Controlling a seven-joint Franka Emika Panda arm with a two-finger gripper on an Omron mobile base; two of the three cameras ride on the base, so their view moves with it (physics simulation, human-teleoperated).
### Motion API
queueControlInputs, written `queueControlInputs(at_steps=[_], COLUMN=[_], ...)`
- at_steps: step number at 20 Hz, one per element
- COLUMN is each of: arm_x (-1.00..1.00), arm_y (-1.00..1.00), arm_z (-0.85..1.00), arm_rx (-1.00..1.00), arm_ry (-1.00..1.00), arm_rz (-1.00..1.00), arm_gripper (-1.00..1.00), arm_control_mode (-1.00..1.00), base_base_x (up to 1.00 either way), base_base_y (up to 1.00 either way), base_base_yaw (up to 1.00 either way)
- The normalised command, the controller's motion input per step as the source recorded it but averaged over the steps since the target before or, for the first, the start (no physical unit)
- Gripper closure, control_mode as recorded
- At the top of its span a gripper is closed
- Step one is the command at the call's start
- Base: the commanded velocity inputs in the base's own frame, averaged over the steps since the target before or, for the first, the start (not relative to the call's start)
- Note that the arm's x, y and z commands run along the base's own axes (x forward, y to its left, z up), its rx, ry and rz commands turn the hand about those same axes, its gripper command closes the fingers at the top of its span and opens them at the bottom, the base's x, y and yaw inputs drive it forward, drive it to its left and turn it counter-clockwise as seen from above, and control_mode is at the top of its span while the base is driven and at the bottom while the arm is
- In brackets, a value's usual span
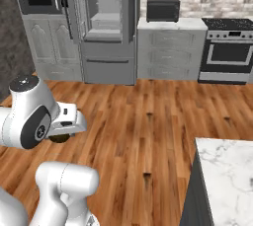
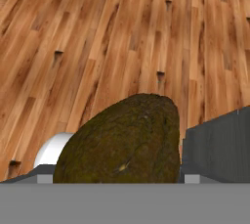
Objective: Take the cheese, steak, and avocado from the fridge and place them on the plate on the dining counter to create an appetizer plate.
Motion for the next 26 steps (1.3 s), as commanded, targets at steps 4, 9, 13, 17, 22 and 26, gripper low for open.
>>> queueControlInputs(at_steps=[4,9,13,17,22,26], arm_x=[0.00,0.00,0.00,0.00,0.00,0.00], arm_y=[0.00,0.00,0.00,0.00,0.00,0.00], arm_z=[0.00,0.00,0.00,0.00,0.00,0.00], arm_rx=[0.00,0.00,0.00,0.00,0.00,0.00], arm_ry=[0.00,0.00,0.00,0.00,0.00,0.00], arm_rz=[0.00,0.00,0.00,0.00,0.00,0.00], arm_gripper=[1.00,1.00,1.00,1.00,1.00,1.00], arm_control_mode=[1.00,1.00,1.00,1.00,1.00,1.00], base_base_x=[-1.00,-1.00,-1.00,-1.00,-1.00,-1.00], base_base_y=[-0.35,-0.28,-0.41,-0.53,-0.66,-0.84], base_base_yaw=[0.00,-0.01,-0.03,-0.07,-0.08,-0.09])
